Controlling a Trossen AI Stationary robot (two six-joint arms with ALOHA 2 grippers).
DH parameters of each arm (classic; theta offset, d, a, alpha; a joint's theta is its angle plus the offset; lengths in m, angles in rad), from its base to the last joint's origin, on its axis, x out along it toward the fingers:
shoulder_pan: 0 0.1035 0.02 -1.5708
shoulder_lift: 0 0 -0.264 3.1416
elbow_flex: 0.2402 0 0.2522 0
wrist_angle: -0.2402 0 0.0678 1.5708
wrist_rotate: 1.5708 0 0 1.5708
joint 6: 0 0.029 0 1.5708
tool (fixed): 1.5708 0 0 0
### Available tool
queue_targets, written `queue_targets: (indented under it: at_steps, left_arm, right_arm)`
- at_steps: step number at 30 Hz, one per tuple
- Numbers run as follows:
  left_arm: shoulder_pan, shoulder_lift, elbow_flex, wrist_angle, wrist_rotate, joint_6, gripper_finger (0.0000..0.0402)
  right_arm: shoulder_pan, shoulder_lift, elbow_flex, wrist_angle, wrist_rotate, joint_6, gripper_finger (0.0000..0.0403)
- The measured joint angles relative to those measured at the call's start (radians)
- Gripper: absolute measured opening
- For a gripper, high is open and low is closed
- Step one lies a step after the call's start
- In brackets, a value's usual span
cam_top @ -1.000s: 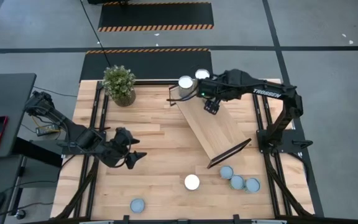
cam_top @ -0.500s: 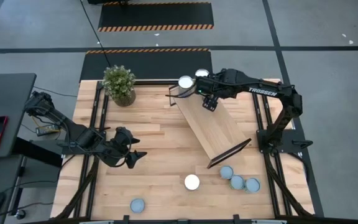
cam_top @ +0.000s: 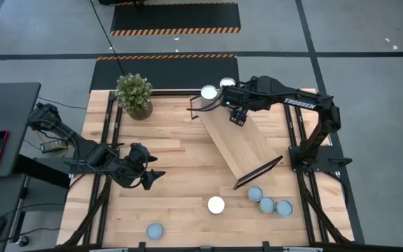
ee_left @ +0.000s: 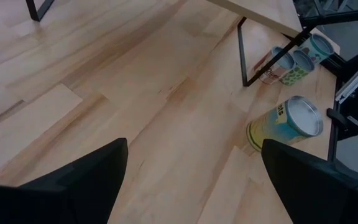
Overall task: Pick and place cans onto a shelf
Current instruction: Put the canned carrots on the shelf
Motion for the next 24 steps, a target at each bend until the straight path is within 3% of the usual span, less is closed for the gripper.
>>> queue_targets:
  at_steps: [3,10,14,19,24]
  left_arm:
    - [0.000,0.000,0.000,0.000,0.029,0.001,0.0375]
    - [0.000,0.000,0.000,-0.001,0.087,0.008,0.0375]
    - [0.000,0.000,0.000,-0.001,0.183,0.045,0.0375]
    - [0.000,0.000,0.000,-0.002,0.240,0.054,0.0375]
    - [0.000,0.000,0.000,-0.002,0.274,0.054,0.0375]
  right_arm:
    - [0.054,-0.002,0.044,0.015,-0.021,0.027,0.0391]
    - [0.289,0.000,0.057,0.266,-0.217,-0.010,0.0391]
    - [0.429,0.002,0.029,0.429,-0.246,-0.037,0.0391]
    - [0.541,0.018,-0.036,0.480,-0.279,0.105,0.0391]
    - [0.655,0.126,-0.031,0.520,-0.313,0.163,0.0391]
